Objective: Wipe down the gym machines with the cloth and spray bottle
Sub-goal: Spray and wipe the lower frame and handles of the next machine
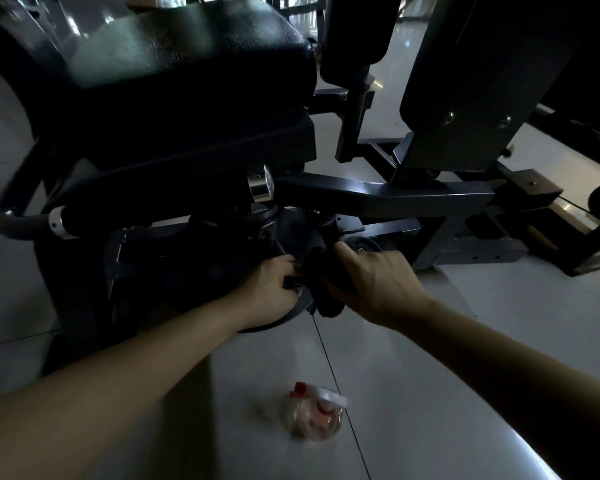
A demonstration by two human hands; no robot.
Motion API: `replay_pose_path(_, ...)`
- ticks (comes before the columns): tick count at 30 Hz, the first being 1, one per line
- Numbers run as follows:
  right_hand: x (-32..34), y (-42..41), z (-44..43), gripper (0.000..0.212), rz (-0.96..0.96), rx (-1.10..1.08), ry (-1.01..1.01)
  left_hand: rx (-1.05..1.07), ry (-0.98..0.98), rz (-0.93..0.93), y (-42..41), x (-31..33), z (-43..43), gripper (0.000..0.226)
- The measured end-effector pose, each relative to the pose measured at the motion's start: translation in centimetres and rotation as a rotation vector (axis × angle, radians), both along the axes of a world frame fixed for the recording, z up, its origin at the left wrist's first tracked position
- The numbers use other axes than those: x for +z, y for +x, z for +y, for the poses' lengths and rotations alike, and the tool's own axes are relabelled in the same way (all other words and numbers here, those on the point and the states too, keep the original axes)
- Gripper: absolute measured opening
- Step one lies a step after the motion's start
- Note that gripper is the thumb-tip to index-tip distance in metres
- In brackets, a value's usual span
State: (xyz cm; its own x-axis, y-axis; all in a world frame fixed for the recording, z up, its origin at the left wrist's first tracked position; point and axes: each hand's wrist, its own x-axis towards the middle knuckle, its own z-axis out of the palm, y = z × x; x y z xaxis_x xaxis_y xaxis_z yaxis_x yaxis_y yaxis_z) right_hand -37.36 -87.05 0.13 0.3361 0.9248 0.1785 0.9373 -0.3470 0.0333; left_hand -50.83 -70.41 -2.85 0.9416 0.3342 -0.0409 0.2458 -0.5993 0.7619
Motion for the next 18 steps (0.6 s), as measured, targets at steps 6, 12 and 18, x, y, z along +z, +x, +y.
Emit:
replay_pose_path(6, -0.9, -1.5, 1.5, 0.029, 0.708, -0.404, 0.291, 0.019, -0.042, 0.015, 0.0, 0.5, -0.3, 0.029)
replay_pose_path(12, -0.7, -2.5, 0.9, 0.023, 0.718, -0.378, 0.241, 0.002, -0.032, 0.01, -0.3, 0.6, -0.3, 0.021)
replay_pose_path(18, 0.2, -0.9, -0.1, 0.062, 0.046, -0.049, -0.037, 0.01, 0.002, 0.024, 0.2, 0.1, 0.1, 0.021)
